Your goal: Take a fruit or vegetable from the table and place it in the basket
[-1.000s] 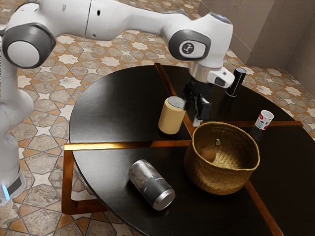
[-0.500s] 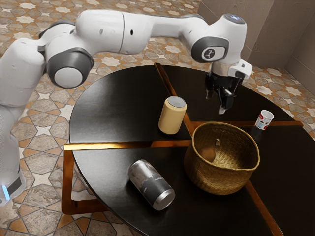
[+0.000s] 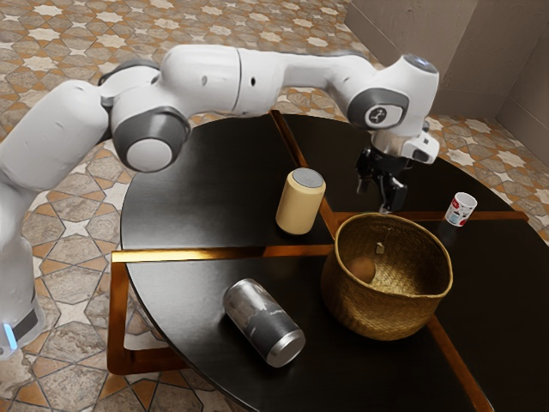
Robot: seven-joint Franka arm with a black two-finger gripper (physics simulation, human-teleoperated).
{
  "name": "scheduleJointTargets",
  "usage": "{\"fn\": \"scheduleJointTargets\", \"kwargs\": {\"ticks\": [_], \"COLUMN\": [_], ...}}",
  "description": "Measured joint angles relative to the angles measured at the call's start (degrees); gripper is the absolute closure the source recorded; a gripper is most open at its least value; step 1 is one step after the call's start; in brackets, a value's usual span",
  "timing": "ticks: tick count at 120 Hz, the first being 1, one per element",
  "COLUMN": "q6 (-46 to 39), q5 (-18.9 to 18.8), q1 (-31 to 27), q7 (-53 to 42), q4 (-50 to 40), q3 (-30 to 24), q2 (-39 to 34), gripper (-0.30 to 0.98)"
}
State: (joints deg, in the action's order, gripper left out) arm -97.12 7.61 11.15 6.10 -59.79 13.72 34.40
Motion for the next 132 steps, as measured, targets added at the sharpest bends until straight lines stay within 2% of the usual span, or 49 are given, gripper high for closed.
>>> {"fn": "scheduleJointTargets", "kwargs": {"ticks": [64,105,126,132], "q6": [-3.4,-6.7,-6.3,-4.5], "q5": [-0.2,-0.2,-0.2,-2.3], "q1": [-3.8,-4.0,-3.6,-3.1], "q7": [0.0,-0.1,0.0,-0.1], "q4": [-0.1,-0.1,-0.1,-0.1], "q3": [0.2,0.1,0.8,0.7], "q2": [2.2,3.5,0.5,-2.6], "gripper": [0.00,0.00,0.00,0.00]}}
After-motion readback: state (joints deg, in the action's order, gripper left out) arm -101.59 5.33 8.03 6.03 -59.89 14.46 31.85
